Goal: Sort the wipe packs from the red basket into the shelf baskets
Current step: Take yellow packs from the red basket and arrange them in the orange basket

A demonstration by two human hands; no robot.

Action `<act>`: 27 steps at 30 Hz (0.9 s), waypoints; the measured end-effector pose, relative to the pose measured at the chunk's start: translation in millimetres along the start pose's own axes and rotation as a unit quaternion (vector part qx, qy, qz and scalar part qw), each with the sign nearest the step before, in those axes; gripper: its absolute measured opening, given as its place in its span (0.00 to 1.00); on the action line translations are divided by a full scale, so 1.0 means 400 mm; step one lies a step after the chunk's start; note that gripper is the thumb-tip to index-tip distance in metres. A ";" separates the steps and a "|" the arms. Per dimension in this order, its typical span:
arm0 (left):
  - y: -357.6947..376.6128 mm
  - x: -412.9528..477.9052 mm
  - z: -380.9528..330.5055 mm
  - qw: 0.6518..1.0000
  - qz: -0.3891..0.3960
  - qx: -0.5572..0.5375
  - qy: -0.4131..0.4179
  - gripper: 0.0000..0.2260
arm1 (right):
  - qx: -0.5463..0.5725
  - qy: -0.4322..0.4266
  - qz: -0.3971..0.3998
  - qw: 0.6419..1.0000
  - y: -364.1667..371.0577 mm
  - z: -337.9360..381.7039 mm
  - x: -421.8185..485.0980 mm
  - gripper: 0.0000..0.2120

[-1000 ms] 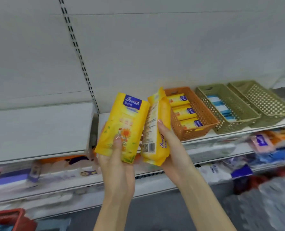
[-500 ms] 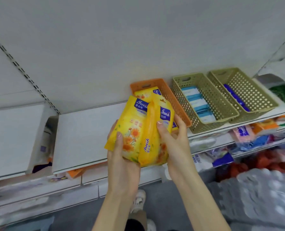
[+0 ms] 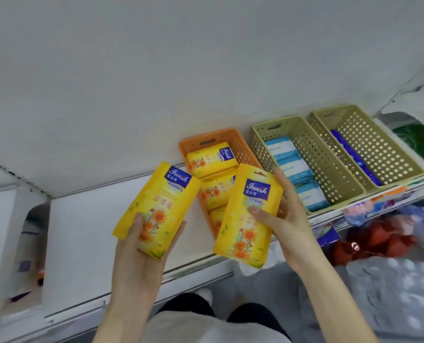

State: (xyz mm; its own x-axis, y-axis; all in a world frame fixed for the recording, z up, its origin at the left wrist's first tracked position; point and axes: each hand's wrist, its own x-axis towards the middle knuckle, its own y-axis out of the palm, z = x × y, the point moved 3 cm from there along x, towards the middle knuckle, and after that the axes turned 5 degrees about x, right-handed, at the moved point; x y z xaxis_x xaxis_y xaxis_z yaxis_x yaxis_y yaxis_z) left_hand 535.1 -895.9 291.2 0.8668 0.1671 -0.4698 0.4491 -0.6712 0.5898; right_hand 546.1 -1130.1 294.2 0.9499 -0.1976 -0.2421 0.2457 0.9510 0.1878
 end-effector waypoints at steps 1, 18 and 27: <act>0.002 0.009 -0.001 1.000 -0.002 0.002 -0.002 0.11 | 0.006 0.018 -0.009 1.000 -0.002 0.001 0.011 0.35; 0.024 0.019 0.034 0.995 -0.084 -0.048 0.021 0.15 | 0.112 0.140 -0.035 0.983 -0.041 -0.001 0.158 0.18; 0.017 0.010 0.054 0.994 -0.096 -0.045 0.008 0.15 | 0.042 0.086 -0.023 0.995 -0.006 -0.053 0.173 0.37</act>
State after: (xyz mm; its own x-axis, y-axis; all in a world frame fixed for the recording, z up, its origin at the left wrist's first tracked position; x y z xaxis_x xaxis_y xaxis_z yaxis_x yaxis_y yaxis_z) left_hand 536.7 -915.4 279.2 0.7661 0.2982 -0.5693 0.6238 -0.5582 0.5471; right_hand 607.1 -1140.8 256.8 0.8919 -0.1890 -0.4108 0.3094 0.9176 0.2495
